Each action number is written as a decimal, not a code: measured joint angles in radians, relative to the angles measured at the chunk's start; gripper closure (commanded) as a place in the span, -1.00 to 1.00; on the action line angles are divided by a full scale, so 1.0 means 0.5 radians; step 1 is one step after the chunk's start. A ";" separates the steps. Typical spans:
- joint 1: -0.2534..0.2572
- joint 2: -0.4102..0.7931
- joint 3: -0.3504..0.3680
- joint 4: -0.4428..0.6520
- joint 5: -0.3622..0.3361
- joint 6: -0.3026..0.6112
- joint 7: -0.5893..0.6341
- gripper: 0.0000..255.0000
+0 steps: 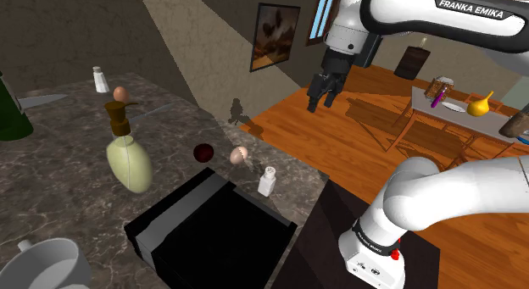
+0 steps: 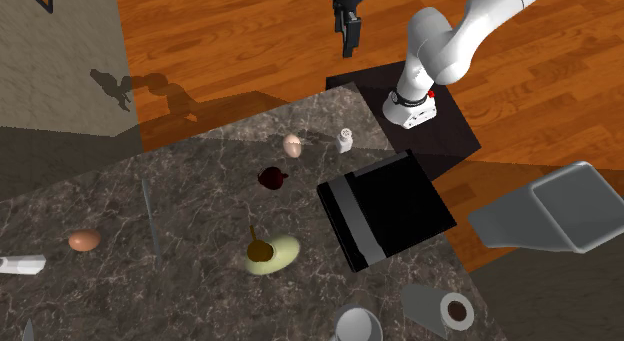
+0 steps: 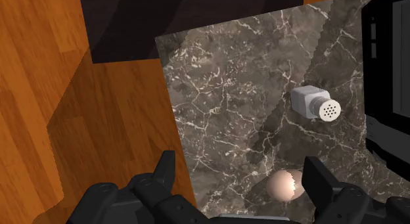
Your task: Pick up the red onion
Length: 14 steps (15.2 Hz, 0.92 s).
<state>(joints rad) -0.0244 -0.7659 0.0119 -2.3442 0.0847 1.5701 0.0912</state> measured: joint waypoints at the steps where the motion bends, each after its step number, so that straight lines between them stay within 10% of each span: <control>1: 0.000 0.000 0.000 0.000 0.000 0.000 0.000 -1.00; 14: -0.003 0.567 0.502 0.044 0.164 0.608 0.746 -1.00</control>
<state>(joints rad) -0.0258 -0.4825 0.2627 -2.3221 0.1667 1.8739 0.4642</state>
